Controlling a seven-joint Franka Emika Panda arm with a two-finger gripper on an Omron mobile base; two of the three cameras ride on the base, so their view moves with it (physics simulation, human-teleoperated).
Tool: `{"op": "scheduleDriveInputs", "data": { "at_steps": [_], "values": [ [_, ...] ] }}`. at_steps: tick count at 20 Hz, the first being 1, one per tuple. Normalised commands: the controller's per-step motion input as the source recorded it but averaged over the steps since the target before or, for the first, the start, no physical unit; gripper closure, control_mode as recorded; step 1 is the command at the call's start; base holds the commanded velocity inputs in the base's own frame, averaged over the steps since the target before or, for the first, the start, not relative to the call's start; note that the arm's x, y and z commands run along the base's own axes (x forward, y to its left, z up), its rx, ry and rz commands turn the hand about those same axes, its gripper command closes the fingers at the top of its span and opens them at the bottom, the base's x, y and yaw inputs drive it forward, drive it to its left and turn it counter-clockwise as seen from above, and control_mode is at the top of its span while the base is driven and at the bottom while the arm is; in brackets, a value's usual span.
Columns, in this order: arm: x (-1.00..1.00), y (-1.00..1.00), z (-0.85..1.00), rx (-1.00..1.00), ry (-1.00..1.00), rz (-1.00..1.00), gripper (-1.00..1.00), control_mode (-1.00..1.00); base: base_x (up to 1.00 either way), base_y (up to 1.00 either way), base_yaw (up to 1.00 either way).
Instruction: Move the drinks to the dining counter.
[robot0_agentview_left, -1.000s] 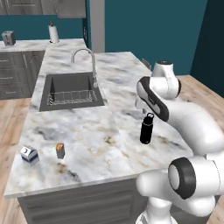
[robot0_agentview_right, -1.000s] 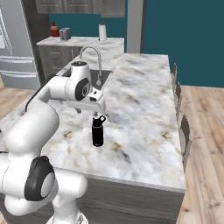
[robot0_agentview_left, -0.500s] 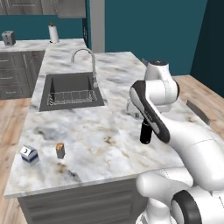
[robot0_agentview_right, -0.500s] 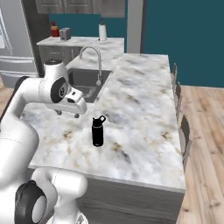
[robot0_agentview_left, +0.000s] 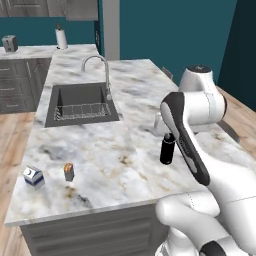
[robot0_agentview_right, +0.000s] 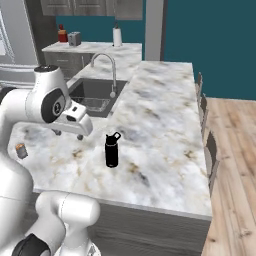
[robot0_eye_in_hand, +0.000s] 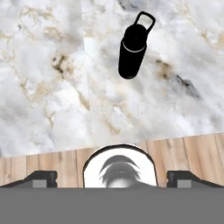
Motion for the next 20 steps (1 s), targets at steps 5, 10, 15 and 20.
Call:
{"op": "scheduleDriveInputs", "data": {
  "at_steps": [5,10,15,20],
  "values": [
    [-0.56,0.0,0.03,0.0,0.0,0.0,-1.0,-1.0,0.0,0.0,0.0],
    [-0.38,0.02,0.0,0.0,0.0,0.0,-1.0,-1.0,0.0,0.0,0.0],
    [0.0,0.0,0.0,0.0,0.0,0.0,-1.0,1.0,-0.55,0.6,-0.1],
    [0.0,0.0,0.0,0.0,0.0,0.0,-1.0,1.0,-0.86,1.0,-0.39]
  ]
}}
